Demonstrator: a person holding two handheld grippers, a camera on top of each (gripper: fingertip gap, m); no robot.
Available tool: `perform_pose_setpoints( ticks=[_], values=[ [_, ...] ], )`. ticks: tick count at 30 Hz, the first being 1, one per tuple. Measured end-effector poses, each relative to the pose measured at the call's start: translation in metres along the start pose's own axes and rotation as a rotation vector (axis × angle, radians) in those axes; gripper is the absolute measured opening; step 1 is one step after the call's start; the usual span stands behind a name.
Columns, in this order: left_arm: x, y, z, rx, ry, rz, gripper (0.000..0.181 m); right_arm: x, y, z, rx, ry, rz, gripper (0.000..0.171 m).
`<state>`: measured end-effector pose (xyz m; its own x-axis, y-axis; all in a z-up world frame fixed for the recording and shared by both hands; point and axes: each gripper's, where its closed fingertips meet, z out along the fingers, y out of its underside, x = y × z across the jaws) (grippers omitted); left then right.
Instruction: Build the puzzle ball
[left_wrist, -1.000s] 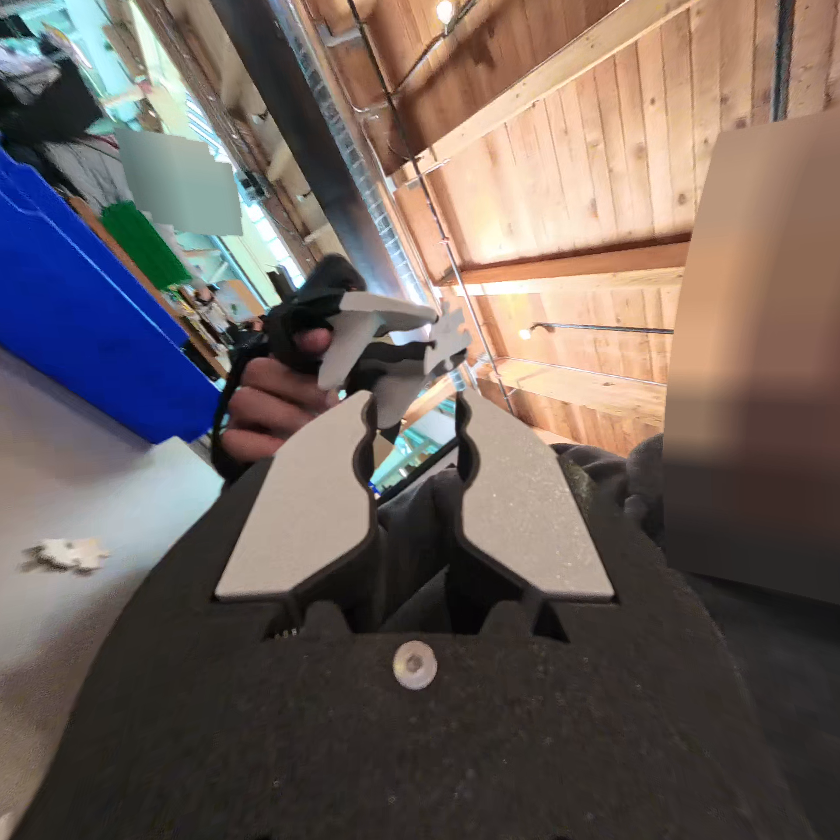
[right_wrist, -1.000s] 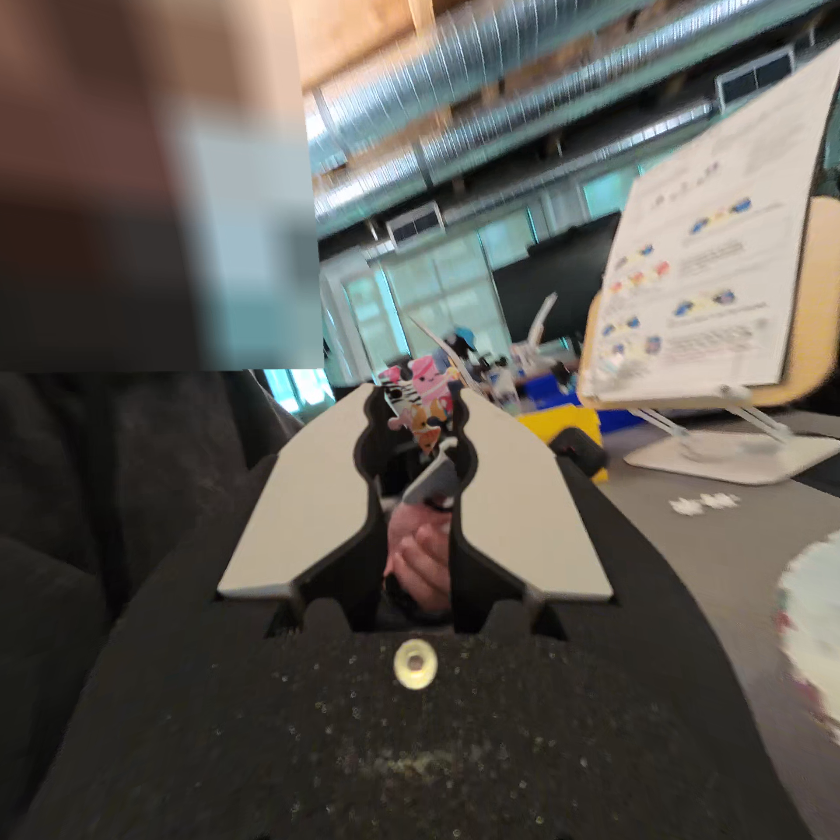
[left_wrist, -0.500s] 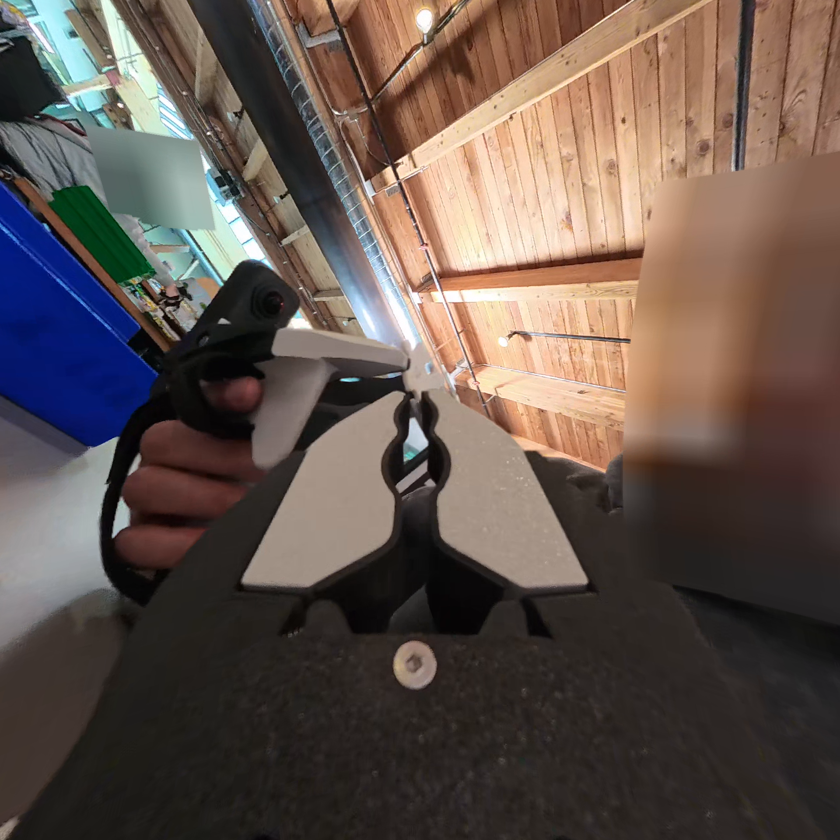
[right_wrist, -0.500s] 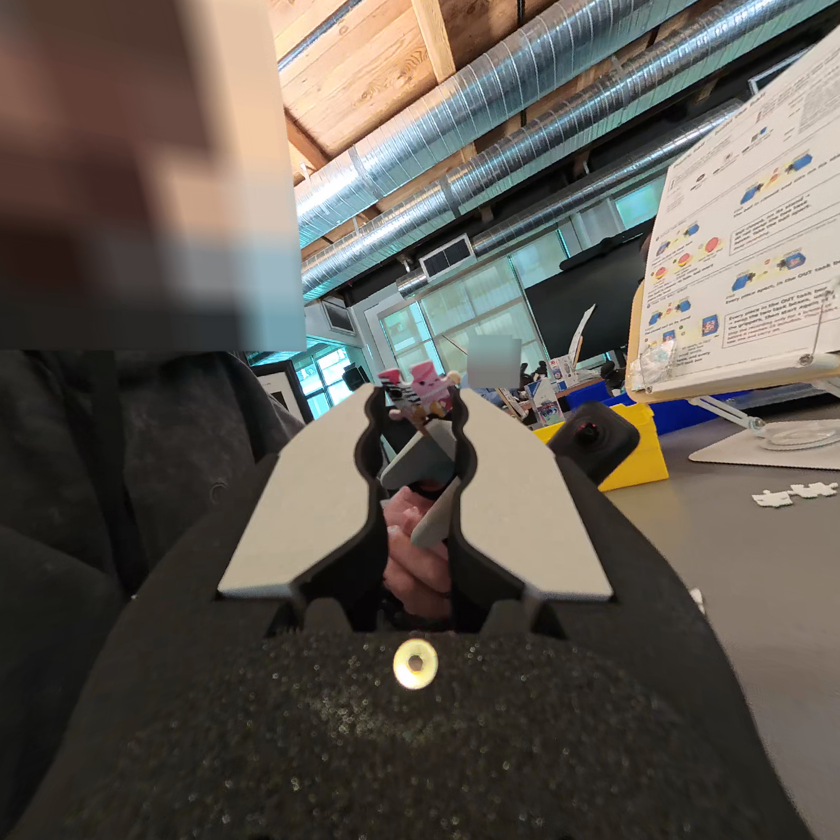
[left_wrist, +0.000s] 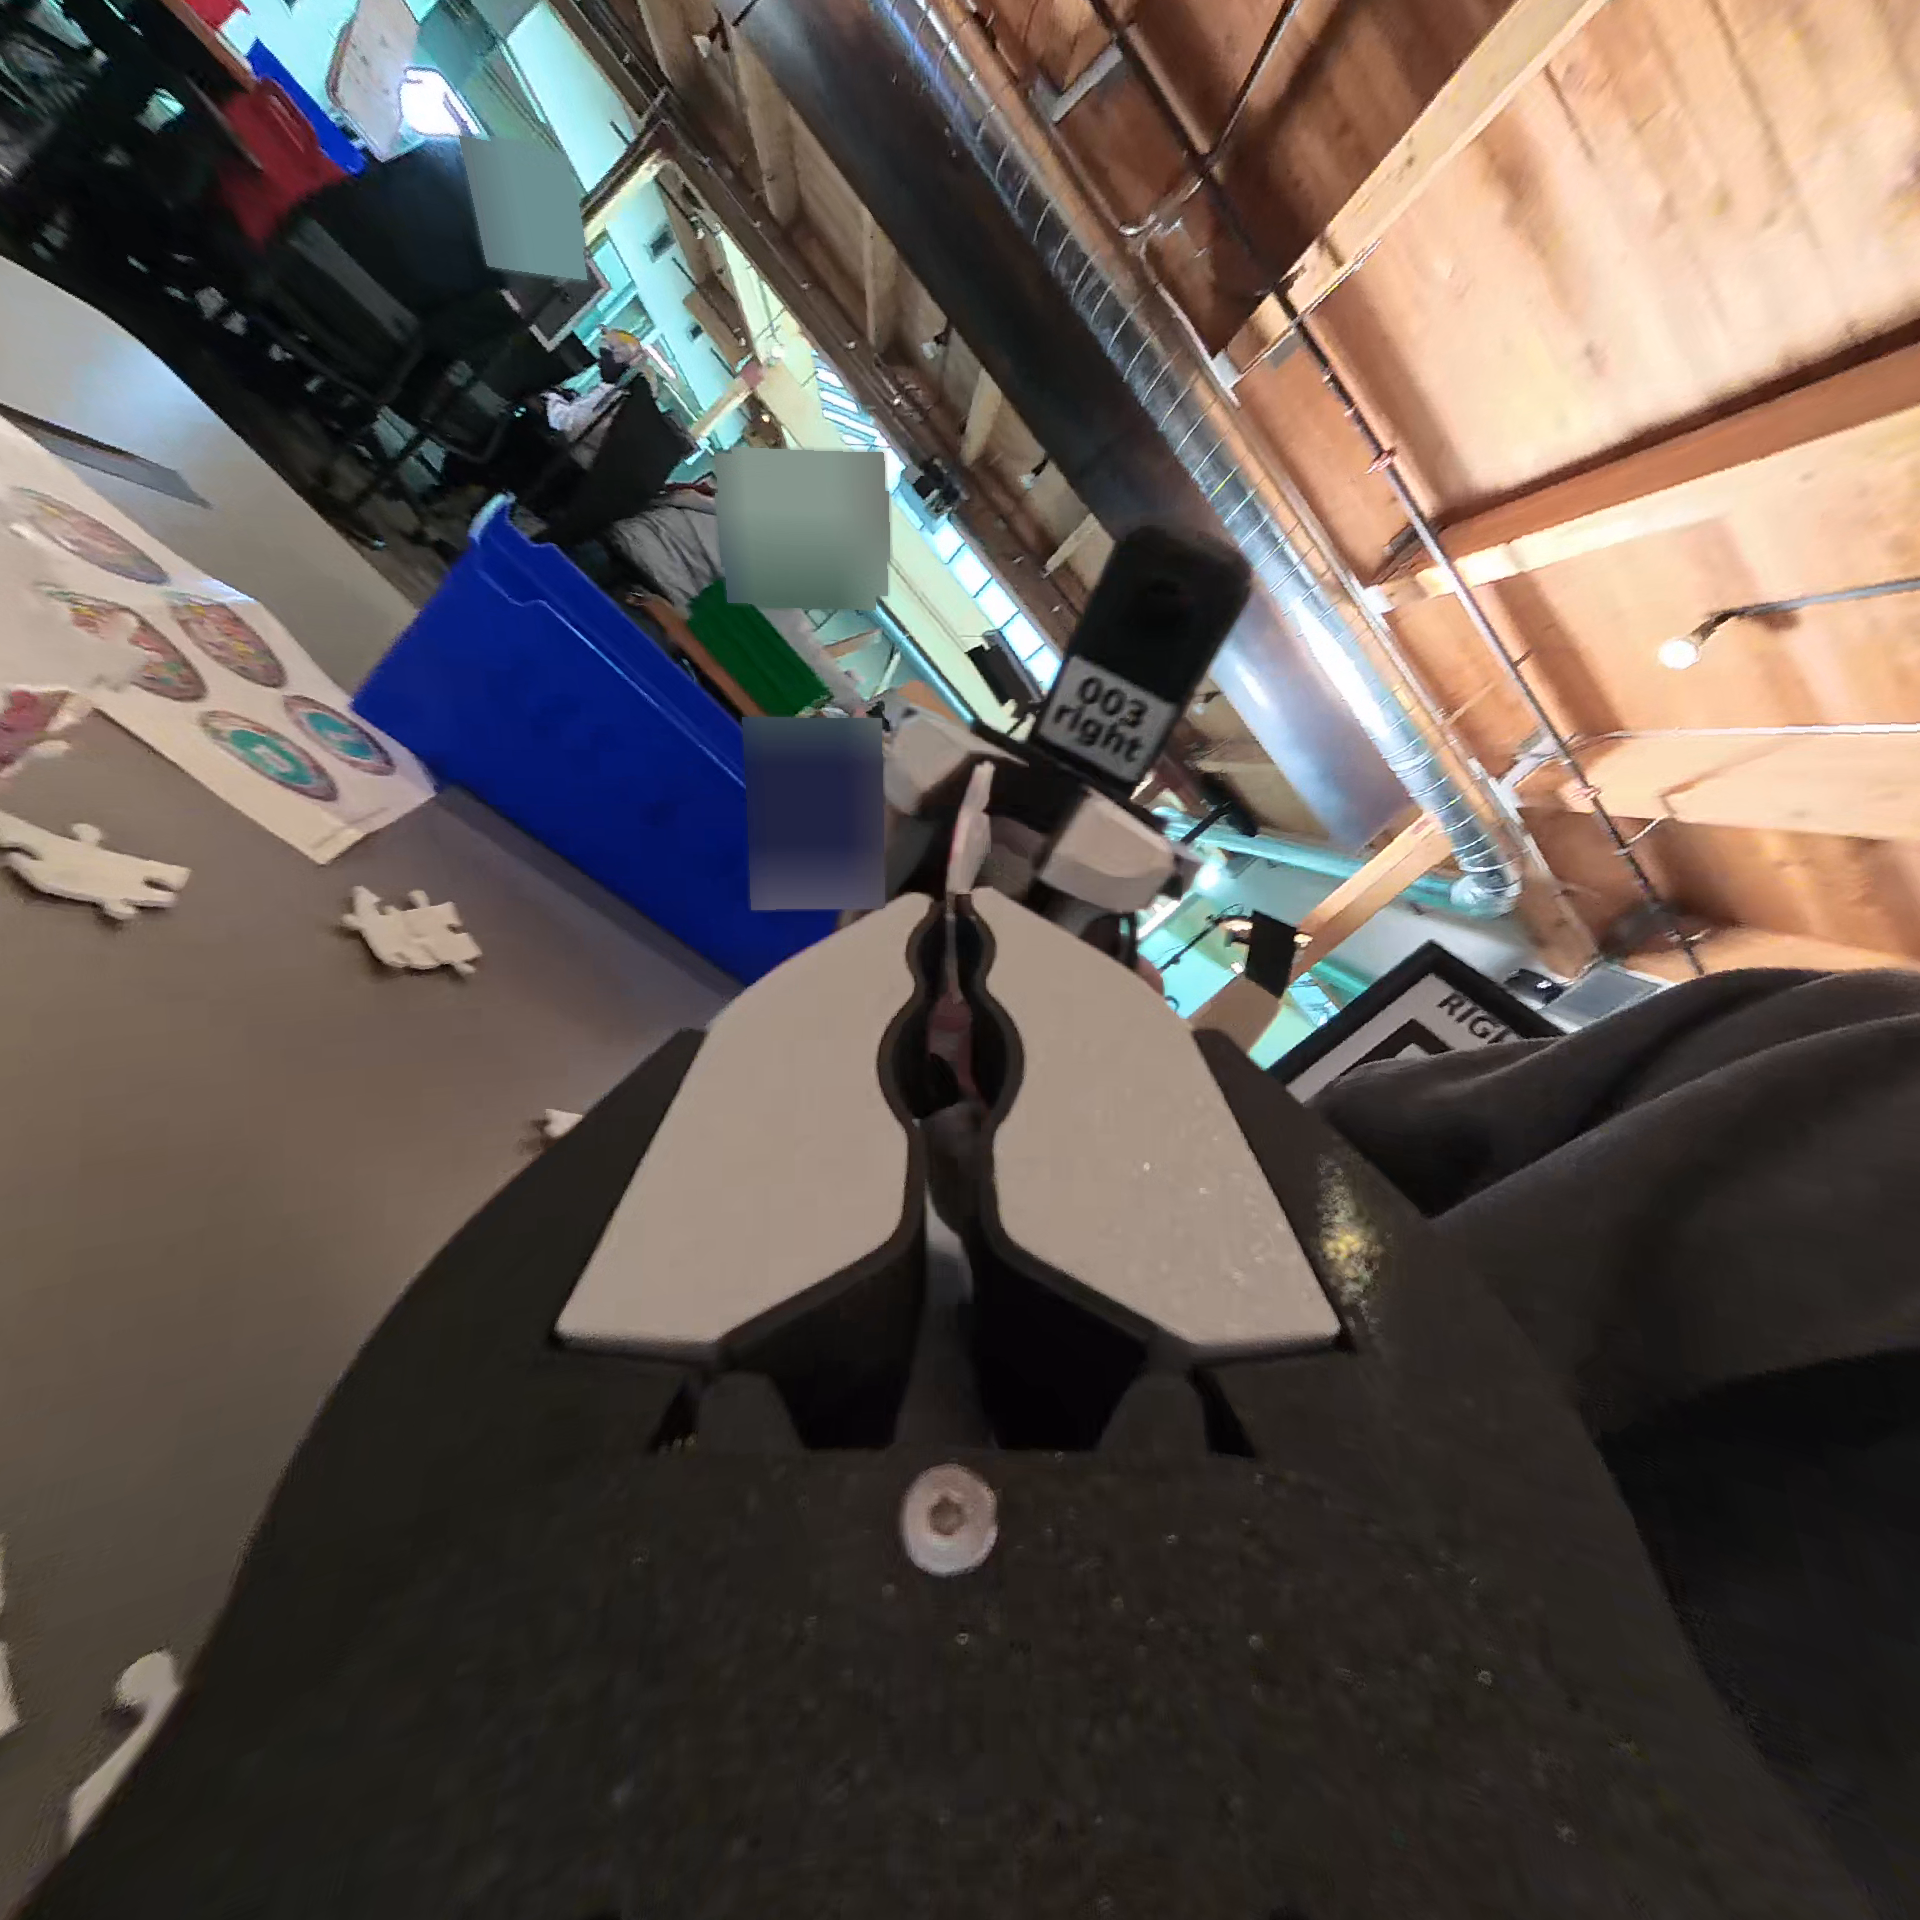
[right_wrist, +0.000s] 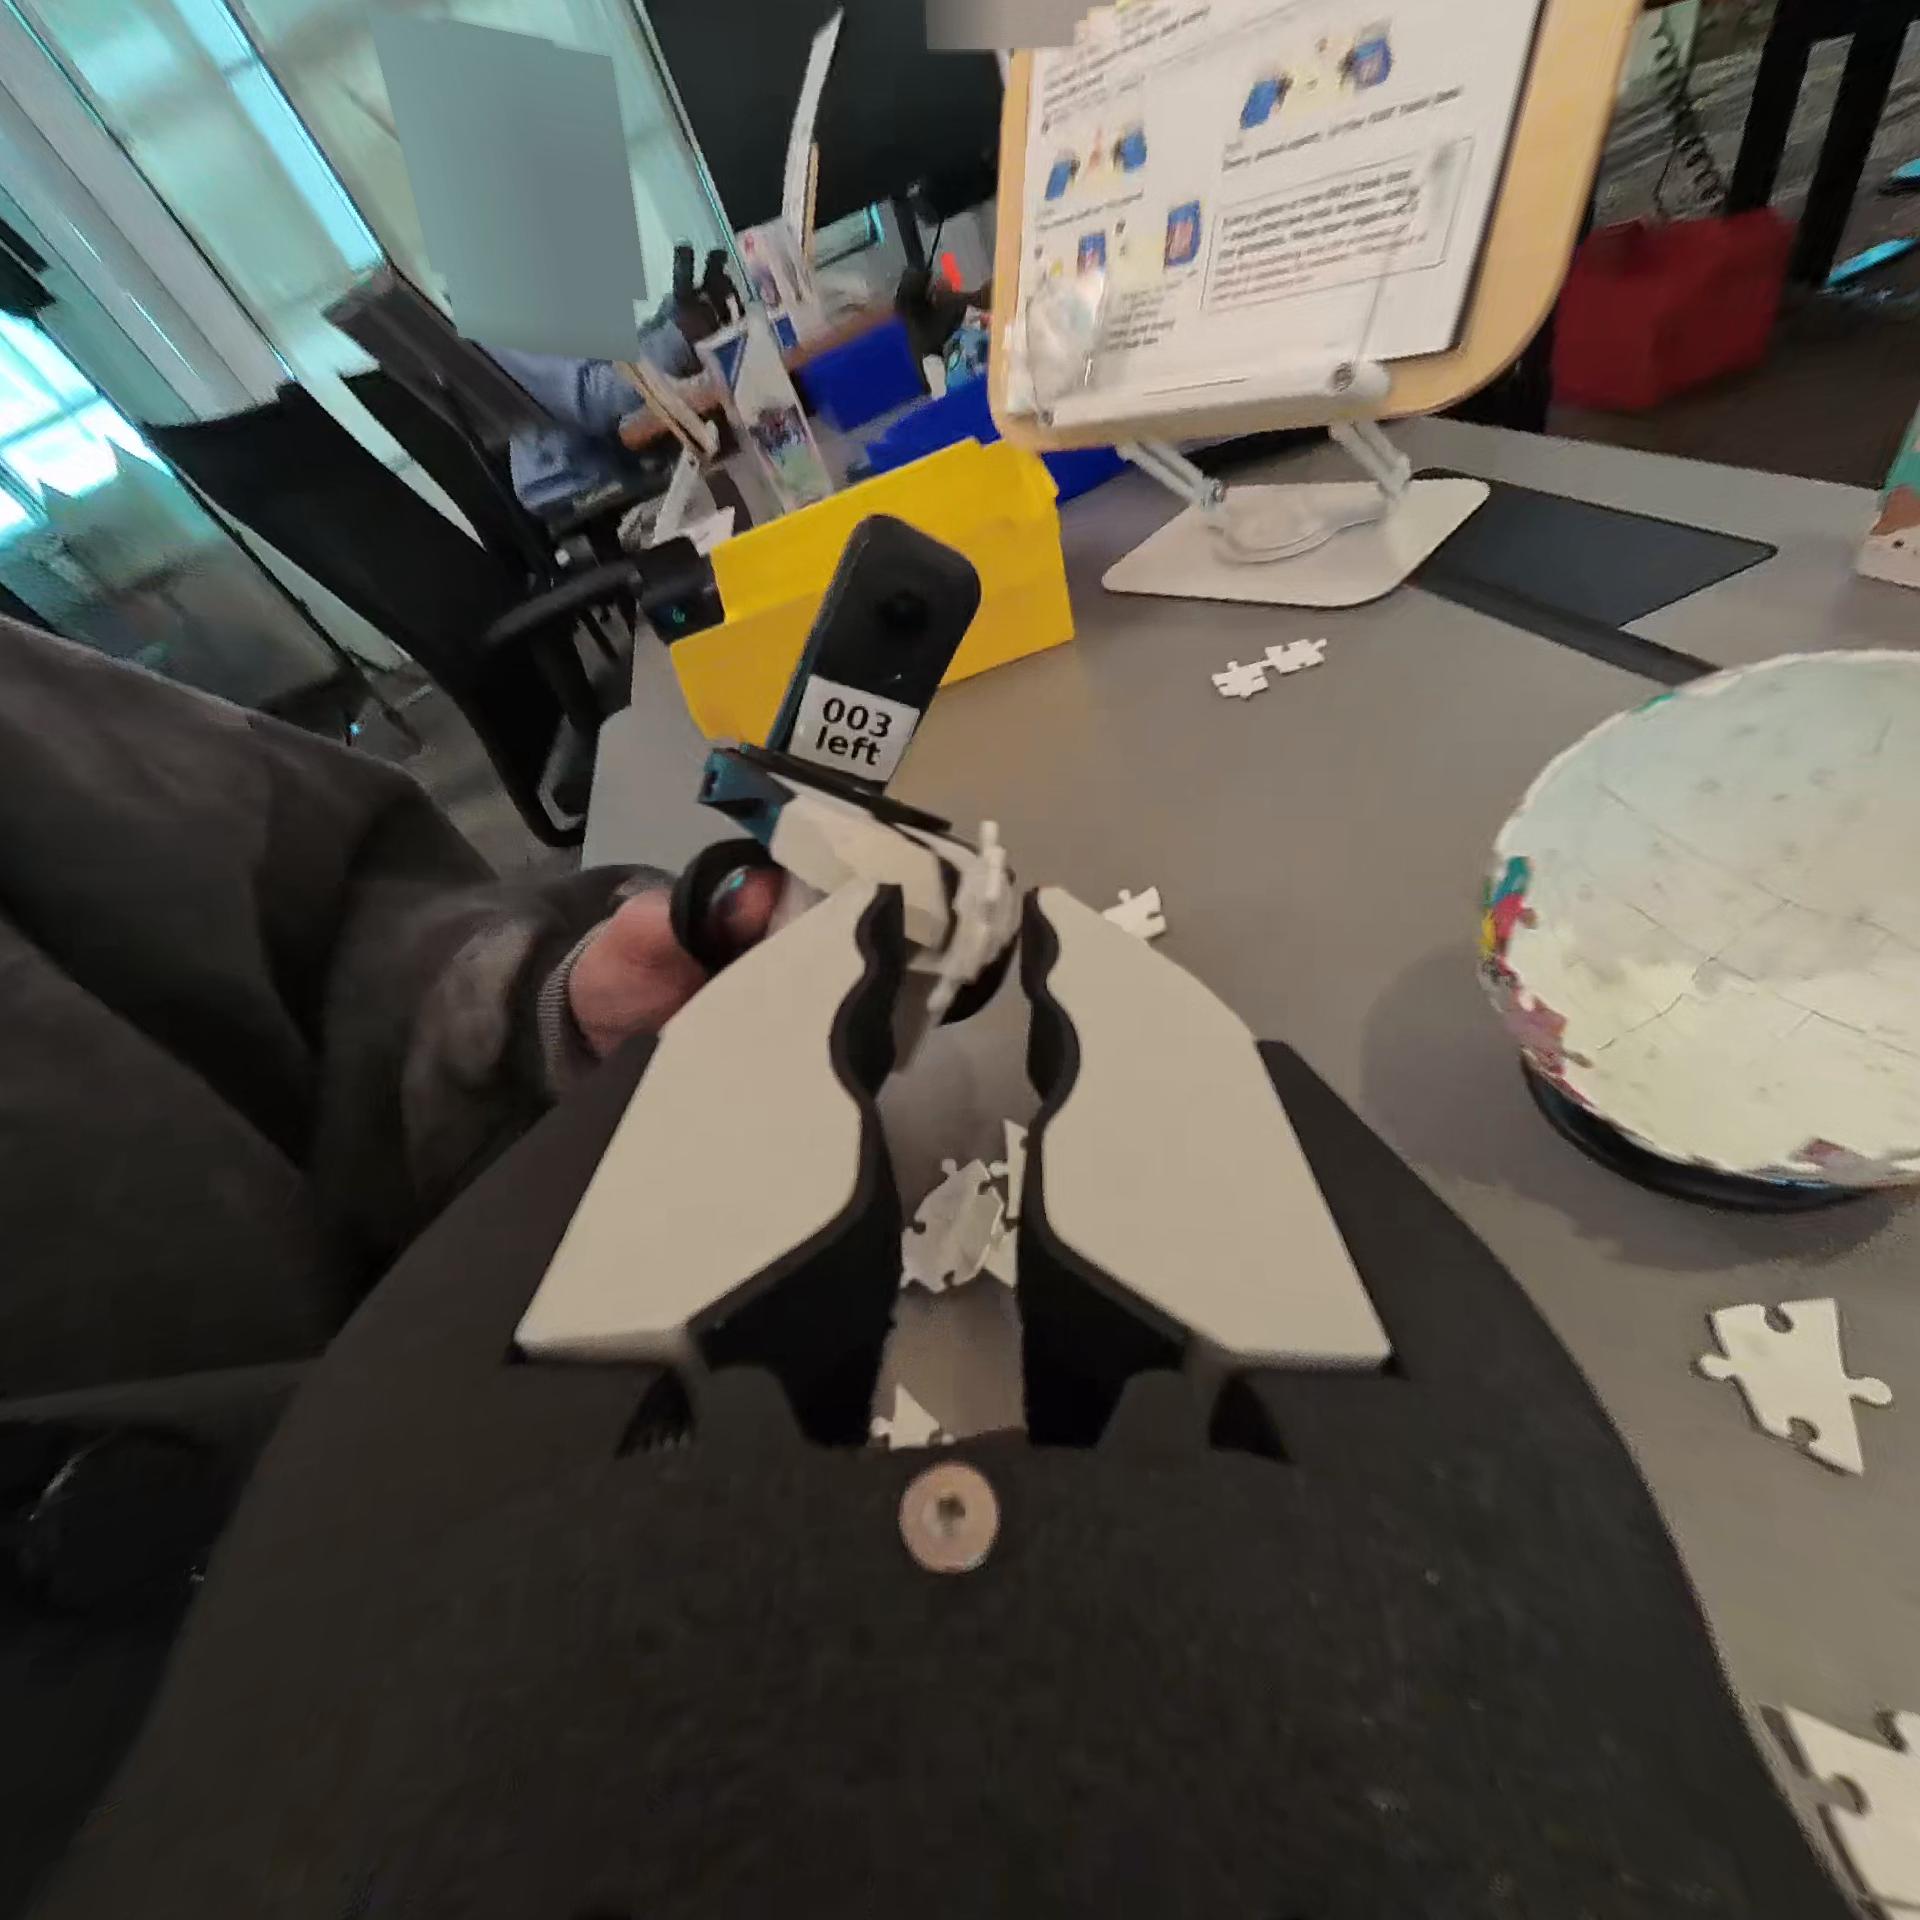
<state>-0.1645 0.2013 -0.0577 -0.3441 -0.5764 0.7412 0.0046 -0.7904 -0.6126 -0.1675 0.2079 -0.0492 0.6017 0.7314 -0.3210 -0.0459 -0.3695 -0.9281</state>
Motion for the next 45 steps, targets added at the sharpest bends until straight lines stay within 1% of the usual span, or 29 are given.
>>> perform_pose_setpoints(
  ticks=[2, 5, 8, 10, 12, 13, 15, 17, 19, 21, 23, 26, 30, 32, 36, 41, 45],
  values=[
    [0.0, 0.001, -0.002, -0.008, -0.008, 0.024, 0.001, -0.004, 0.0, 0.004, -0.026, 0.035, -0.02, 0.02],
    [0.0, 0.002, -0.004, -0.021, -0.01, 0.046, 0.001, -0.001, 0.002, 0.005, -0.065, 0.101, -0.058, 0.011],
    [-0.001, 0.004, -0.007, -0.044, -0.01, 0.058, 0.002, 0.004, 0.006, 0.007, -0.095, 0.127, -0.069, 0.004],
    [-0.003, 0.003, -0.01, -0.053, -0.014, 0.058, 0.002, 0.007, 0.007, 0.006, -0.108, 0.134, -0.083, 0.01],
    [-0.008, -0.001, -0.017, -0.058, -0.043, 0.068, 0.002, 0.019, 0.001, 0.005, -0.111, 0.153, -0.134, 0.023],
    [-0.012, -0.003, -0.022, -0.064, -0.068, 0.084, 0.002, 0.035, -0.003, 0.002, -0.126, 0.201, -0.167, 0.022],
    [-0.022, -0.009, -0.037, -0.073, -0.136, 0.128, 0.002, 0.087, -0.008, -0.008, -0.206, 0.353, -0.207, 0.023],
    [-0.031, -0.018, -0.054, -0.067, -0.201, 0.156, 0.002, 0.138, -0.015, -0.017, -0.258, 0.464, -0.148, 0.028],
    [-0.039, -0.026, -0.071, -0.065, -0.262, 0.179, 0.002, 0.185, -0.014, -0.021, -0.318, 0.568, -0.116, 0.024],
    [-0.046, -0.032, -0.086, -0.059, -0.319, 0.202, 0.002, 0.218, -0.004, -0.015, -0.404, 0.621, -0.119, 0.024],
    [-0.05, -0.038, -0.095, -0.044, -0.329, 0.193, 0.002, 0.238, 0.007, -0.008, -0.483, 0.663, -0.128, 0.023],
    [-0.055, -0.042, -0.102, -0.024, -0.313, 0.156, 0.002, 0.249, 0.019, 0.003, -0.537, 0.679, -0.119, 0.018],
    [-0.062, -0.036, -0.102, -0.045, -0.294, 0.12, 0.002, 0.258, 0.031, -0.001, -0.607, 0.75, -0.108, 0.018],
    [-0.06, -0.034, -0.099, -0.05, -0.271, 0.102, 0.002, 0.258, 0.032, 0.0, -0.589, 0.758, -0.095, 0.018],
    [-0.056, -0.03, -0.094, -0.056, -0.239, 0.087, 0.002, 0.257, 0.031, 0.001, -0.56, 0.765, -0.063, 0.006],
    [-0.056, -0.029, -0.094, -0.058, -0.235, 0.08, 0.002, 0.257, 0.031, 0.002, -0.567, 0.77, -0.026, 0.005],
    [-0.056, -0.03, -0.094, -0.058, -0.239, 0.084, 0.002, 0.258, 0.031, 0.003, -0.577, 0.777, -0.039, 0.003]
  ],
)
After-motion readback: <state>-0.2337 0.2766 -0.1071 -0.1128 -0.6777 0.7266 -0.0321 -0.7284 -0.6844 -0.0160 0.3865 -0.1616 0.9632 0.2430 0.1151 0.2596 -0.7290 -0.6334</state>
